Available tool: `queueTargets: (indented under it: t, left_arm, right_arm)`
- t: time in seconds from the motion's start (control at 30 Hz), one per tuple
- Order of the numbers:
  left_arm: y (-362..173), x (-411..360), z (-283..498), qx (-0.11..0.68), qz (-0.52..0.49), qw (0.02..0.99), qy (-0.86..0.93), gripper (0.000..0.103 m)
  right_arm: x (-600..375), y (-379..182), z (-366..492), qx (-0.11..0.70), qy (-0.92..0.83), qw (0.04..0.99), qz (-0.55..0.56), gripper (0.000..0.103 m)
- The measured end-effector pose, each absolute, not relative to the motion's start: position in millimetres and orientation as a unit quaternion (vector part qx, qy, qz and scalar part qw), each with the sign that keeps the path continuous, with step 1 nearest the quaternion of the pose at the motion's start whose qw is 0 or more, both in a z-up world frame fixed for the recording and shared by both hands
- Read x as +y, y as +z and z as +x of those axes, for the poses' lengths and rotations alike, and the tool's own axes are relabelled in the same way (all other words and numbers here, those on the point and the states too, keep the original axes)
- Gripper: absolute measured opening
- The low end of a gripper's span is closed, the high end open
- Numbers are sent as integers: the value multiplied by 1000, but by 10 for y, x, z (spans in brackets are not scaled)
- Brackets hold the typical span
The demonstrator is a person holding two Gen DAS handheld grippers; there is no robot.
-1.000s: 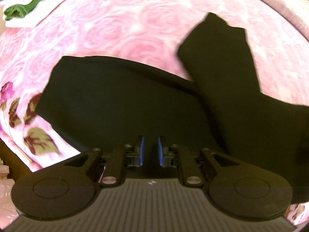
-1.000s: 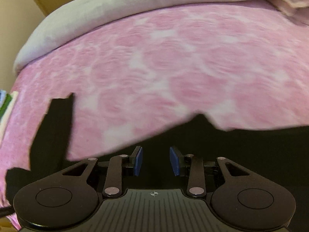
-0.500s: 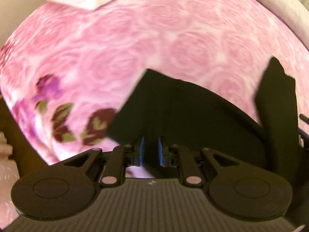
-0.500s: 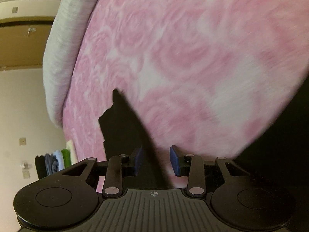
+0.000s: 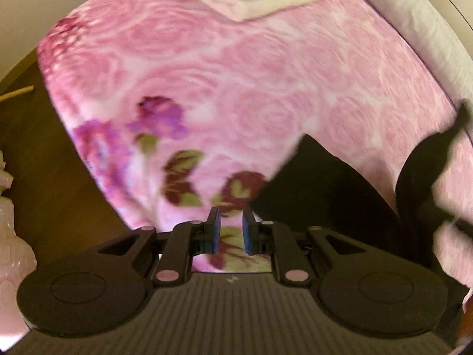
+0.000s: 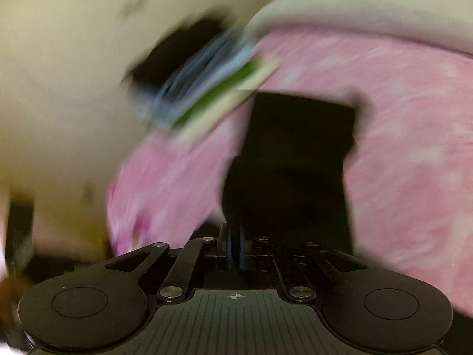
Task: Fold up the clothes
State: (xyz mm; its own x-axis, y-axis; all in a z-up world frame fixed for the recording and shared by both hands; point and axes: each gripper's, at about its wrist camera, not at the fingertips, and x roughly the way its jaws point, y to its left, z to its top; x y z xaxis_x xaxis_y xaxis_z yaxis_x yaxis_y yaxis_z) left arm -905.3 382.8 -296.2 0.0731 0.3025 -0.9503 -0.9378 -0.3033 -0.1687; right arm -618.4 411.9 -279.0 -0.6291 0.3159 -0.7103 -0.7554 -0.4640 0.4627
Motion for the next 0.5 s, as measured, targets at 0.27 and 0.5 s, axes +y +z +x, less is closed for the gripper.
queueTargets:
  t: [0.27, 0.5]
  left_arm:
    - [-3059, 3841, -9040, 286, -546, 546, 568, 12]
    - [-3332, 4003, -8874, 233, -609, 555, 518, 12]
  right_arm:
    - [3723, -3010, -6082, 437, 729, 408, -333, 44]
    - [3264, -2929, -5702, 372, 687, 471, -409, 44]
